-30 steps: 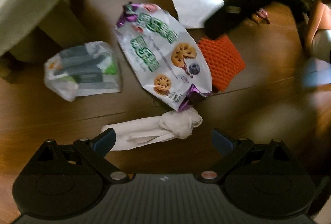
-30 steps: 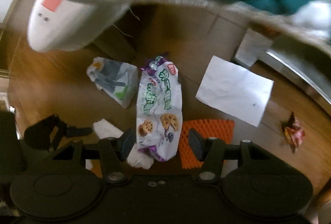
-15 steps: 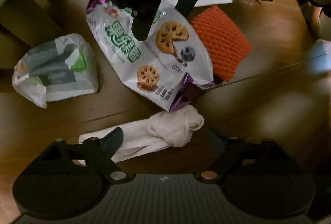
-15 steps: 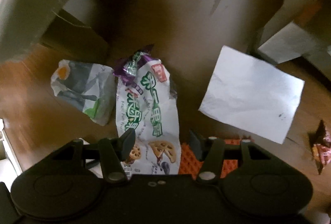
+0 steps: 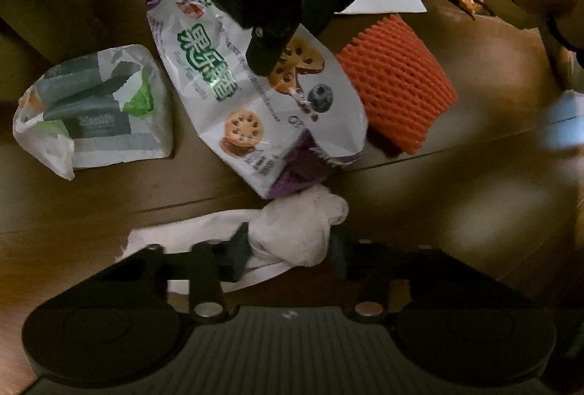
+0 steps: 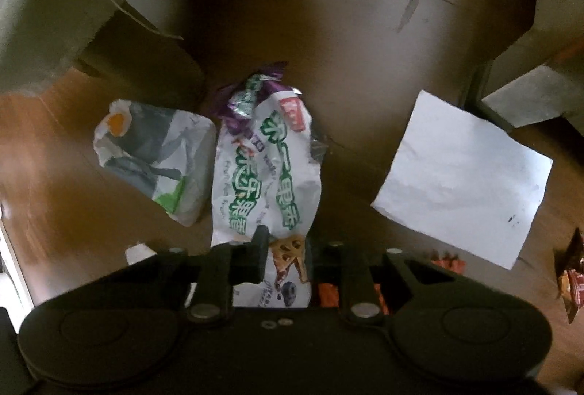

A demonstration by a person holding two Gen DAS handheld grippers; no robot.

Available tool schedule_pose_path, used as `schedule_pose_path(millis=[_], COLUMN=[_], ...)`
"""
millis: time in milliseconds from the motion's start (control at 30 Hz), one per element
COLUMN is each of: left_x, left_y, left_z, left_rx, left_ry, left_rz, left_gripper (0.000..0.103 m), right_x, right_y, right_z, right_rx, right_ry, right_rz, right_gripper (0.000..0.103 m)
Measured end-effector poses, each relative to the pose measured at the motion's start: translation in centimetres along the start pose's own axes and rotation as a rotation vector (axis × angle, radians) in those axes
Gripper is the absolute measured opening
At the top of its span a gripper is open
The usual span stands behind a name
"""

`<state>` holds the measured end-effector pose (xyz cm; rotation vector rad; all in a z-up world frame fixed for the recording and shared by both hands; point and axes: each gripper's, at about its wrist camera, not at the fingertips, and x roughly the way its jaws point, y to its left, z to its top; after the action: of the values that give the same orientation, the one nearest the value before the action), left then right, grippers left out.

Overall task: Collect trash
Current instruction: 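Lift the white cloth with left tool while right tool carries the snack bag to the bin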

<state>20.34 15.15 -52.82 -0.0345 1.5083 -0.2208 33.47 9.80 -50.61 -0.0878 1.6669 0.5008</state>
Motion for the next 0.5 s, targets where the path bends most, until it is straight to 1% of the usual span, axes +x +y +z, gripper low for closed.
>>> schedule_pose_path(millis=[33, 67, 100, 133, 233, 333, 500], left_x=[-0.1, -0.1, -0.2, -0.3, -0.9, -1.7, -3.6], left_y=[0.1, 0.2, 0.2, 0.3, 0.9, 1.7, 2.7], left_z=[-0.2, -0.3, -0.4, -0.5, -0.9, -1.3, -2.0], left_rx=[-0.009, -0.014, -0.016, -0.020, -0.056, -0.082, -0.117], left_ry=[0.000, -0.001, -0.002, -0.005, -0.014, -0.027, -0.049], left_rz=[-0.009, -0.012, -0.014, -0.017, -0.039, -0.050, -0.051], left_gripper=[0.031, 0.030, 0.025, 0.024, 0.022, 0.021, 0.021], right_x=[-0.3, -0.6, -1.3, -1.6, -2.6, -3.8, -6.2], right_y=[0.1, 0.2, 0.2, 0.2, 0.2, -0.1, -0.1], right_z=[-0.1, -0.3, -0.4, -0.6, -1.6, -2.0, -3.0], right_rx=[-0.002, -0.002, 0.000, 0.008, 0.033, 0.062, 0.050], right_ry=[-0.007, -0.018, -0.027, -0.038, -0.052, -0.074, -0.101], right_rz=[0.002, 0.003, 0.003, 0.004, 0.016, 0.030, 0.020], right_gripper=[0.004, 0.004, 0.004, 0.003, 0.000, 0.000, 0.000])
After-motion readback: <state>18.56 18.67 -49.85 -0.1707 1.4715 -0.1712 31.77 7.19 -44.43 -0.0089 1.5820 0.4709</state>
